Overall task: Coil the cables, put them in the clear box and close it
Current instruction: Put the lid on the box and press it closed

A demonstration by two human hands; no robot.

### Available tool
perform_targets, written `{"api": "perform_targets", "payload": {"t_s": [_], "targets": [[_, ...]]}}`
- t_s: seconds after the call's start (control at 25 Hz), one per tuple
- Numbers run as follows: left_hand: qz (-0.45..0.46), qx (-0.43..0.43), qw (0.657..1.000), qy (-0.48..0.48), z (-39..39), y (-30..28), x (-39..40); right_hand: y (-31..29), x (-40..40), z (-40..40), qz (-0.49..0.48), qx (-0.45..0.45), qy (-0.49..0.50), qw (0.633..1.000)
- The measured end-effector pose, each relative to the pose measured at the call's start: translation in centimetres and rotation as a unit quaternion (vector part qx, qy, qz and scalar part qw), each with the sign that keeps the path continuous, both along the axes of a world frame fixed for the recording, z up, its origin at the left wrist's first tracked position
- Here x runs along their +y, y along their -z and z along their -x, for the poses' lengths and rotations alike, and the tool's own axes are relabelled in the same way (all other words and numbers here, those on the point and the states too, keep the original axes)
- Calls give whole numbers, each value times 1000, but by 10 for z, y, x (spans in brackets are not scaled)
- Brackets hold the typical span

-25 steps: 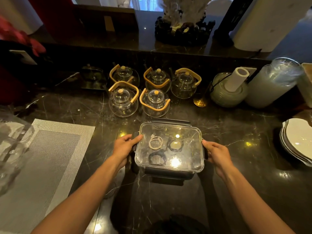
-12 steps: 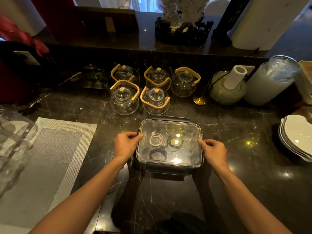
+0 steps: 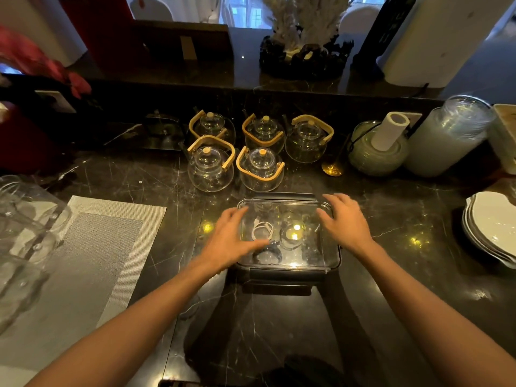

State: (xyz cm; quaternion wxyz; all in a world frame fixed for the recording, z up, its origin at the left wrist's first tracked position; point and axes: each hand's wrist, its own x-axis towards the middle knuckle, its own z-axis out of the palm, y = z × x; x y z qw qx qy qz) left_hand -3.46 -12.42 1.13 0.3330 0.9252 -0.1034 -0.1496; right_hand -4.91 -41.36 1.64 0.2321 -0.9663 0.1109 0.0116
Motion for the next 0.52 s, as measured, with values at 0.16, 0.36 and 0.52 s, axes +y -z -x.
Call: {"api": "perform_targets", "payload": {"t_s": [0.16, 0.36, 0.52], "targets": [[-139, 13, 982, 129, 13, 0, -13, 8, 21, -26, 63, 64, -151, 984], [-189, 21, 970, 150, 17, 6, -16, 13, 28, -33, 94, 111, -156, 977], [-209, 15, 962, 176, 16, 7, -14, 13, 26, -36, 72, 130, -154, 977]]}}
